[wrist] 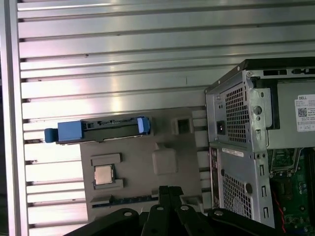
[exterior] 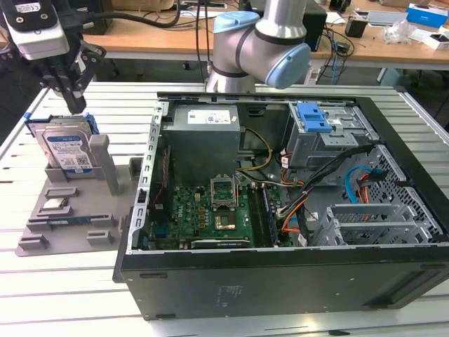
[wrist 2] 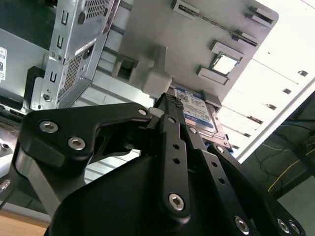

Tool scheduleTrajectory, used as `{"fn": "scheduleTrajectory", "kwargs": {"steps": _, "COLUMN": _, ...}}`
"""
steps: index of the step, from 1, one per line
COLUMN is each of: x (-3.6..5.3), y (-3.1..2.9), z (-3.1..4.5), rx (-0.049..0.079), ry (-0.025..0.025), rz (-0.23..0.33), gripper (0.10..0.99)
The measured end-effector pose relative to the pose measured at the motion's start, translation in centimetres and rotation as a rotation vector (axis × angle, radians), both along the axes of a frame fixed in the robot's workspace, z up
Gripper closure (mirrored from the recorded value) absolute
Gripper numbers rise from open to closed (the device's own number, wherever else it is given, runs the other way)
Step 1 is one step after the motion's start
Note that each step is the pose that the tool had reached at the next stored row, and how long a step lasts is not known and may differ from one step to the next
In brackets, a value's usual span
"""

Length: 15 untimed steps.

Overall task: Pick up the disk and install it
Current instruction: 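Reach for the disk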

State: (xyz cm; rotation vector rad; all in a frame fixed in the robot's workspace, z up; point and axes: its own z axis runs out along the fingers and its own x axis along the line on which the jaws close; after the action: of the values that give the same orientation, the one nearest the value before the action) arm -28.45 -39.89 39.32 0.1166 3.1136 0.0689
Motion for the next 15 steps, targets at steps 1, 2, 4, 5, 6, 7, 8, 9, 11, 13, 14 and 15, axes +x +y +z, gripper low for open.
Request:
{"fn": "scheduleTrajectory", "kwargs": {"steps": 1, "x": -0.19, "y": 0.0, "z": 0.0, "rx": 0.0, "ry": 0.0, "rz": 0.0, "gripper": 0.984}}
{"fn": "scheduleTrajectory", "kwargs": {"steps": 2, "x": -0.32, "y": 0.0, "z": 0.0, "rx": 0.0, "ry": 0.0, "rz": 0.0, "gripper": 0.984}}
{"fn": "scheduleTrajectory", "kwargs": {"steps": 4, "x": -0.67, "y": 0.0, "z": 0.0, "rx": 0.0, "ry": 0.0, "rz": 0.0, "gripper": 0.984}}
{"fn": "scheduleTrajectory", "kwargs": {"steps": 5, "x": -0.82, "y": 0.0, "z": 0.0, "rx": 0.0, "ry": 0.0, "rz": 0.0, "gripper": 0.984}}
{"fn": "scheduleTrajectory", "kwargs": {"steps": 6, "x": -0.95, "y": 0.0, "z": 0.0, "rx": 0.0, "ry": 0.0001, "rz": 0.0, "gripper": 0.984}}
{"fn": "scheduleTrajectory", "kwargs": {"steps": 7, "x": -1.12, "y": 0.0, "z": 0.0, "rx": 0.0, "ry": 0.0001, "rz": 0.0, "gripper": 0.984}}
{"fn": "scheduleTrajectory", "kwargs": {"steps": 8, "x": -1.33, "y": 0.0, "z": 0.0, "rx": 0.0, "ry": 0.0001, "rz": 0.0, "gripper": 0.984}}
{"fn": "scheduleTrajectory", "kwargs": {"steps": 9, "x": -1.49, "y": 0.0, "z": 0.0, "rx": 0.0, "ry": 0.0, "rz": 0.0, "gripper": 0.984}}
{"fn": "scheduleTrajectory", "kwargs": {"steps": 11, "x": -1.92, "y": 0.0, "z": 0.0, "rx": 0.0, "ry": -0.0001, "rz": 0.0, "gripper": 0.984}}
{"fn": "scheduleTrajectory", "kwargs": {"steps": 13, "x": -2.37, "y": 0.0, "z": 0.0, "rx": 0.0, "ry": 0.0, "rz": 0.0, "gripper": 0.984}}
{"fn": "scheduleTrajectory", "kwargs": {"steps": 14, "x": -2.51, "y": 0.0, "z": 0.0, "rx": 0.0, "ry": 0.0001, "rz": 0.0, "gripper": 0.984}}
{"fn": "scheduleTrajectory", "kwargs": {"steps": 15, "x": -2.66, "y": 0.0, "z": 0.0, "rx": 0.0, "ry": 0.0, "rz": 0.0, "gripper": 0.984}}
